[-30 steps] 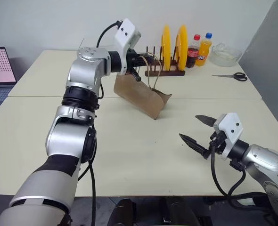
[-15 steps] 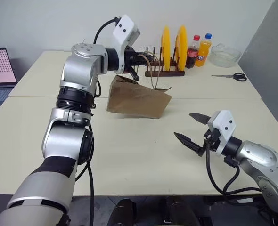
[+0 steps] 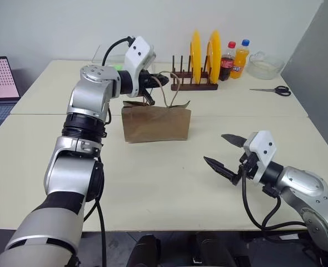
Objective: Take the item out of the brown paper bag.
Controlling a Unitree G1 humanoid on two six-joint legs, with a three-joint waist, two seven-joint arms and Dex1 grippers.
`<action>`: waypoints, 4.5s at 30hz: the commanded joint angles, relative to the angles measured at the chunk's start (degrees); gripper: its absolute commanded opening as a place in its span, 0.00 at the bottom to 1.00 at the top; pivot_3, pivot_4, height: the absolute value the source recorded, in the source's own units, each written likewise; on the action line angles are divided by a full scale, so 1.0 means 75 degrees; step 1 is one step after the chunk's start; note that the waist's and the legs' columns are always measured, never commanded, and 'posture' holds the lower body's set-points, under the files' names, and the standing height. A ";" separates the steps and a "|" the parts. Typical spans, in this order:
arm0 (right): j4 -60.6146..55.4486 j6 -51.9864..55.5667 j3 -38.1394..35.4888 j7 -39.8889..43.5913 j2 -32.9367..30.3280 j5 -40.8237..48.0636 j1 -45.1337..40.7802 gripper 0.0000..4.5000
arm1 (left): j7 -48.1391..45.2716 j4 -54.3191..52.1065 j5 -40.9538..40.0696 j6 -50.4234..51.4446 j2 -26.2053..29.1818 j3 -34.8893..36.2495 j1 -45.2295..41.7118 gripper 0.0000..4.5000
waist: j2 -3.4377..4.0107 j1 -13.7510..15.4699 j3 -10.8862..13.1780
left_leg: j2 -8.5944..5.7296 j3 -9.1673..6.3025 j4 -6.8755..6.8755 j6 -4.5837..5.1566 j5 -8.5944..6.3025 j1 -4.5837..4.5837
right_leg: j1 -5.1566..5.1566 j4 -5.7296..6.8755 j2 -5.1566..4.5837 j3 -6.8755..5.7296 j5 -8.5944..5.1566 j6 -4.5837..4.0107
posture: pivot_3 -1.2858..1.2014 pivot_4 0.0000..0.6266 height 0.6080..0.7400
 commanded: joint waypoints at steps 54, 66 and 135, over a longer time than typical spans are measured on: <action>1.3410 -0.6014 0.2700 0.1855 0.2559 -0.4424 -0.9715 0.01 | 0.3275 -1.2199 -0.3034 0.1235 0.0069 0.3082 1.1336 0.99 | 0.0016 -0.0126 0.0005 | 0.0006 0.0040 -0.0022 -0.0001 -0.0001 0.0060 | 0.0016 0.0007 -0.0001 0.0038 0.0014 -0.0064 | 0.52 0.24 1.00; 1.4769 -0.7525 0.3127 0.2832 0.3051 -0.5644 -0.9982 0.01 | 0.3307 -1.1955 -0.2828 0.0995 0.0490 0.2683 1.1239 0.99 | 0.0036 -0.0162 0.0017 | 0.0006 0.0035 -0.0028 -0.0001 -0.0002 0.0061 | 0.0013 0.0008 -0.0001 0.0036 0.0013 -0.0068 | 0.52 0.24 1.00; -0.1310 0.0901 0.0827 0.2550 -0.1295 0.0042 -0.0411 0.87 | -0.1213 -0.4769 0.1150 -0.8164 0.2486 -0.1526 0.7048 1.00 | 0.0072 0.0029 0.0036 | 0.0015 0.0009 -0.0107 0.0000 -0.0001 0.0059 | 0.0038 -0.0101 0.0001 -0.0007 -0.0006 -0.0016 | 0.52 0.24 1.00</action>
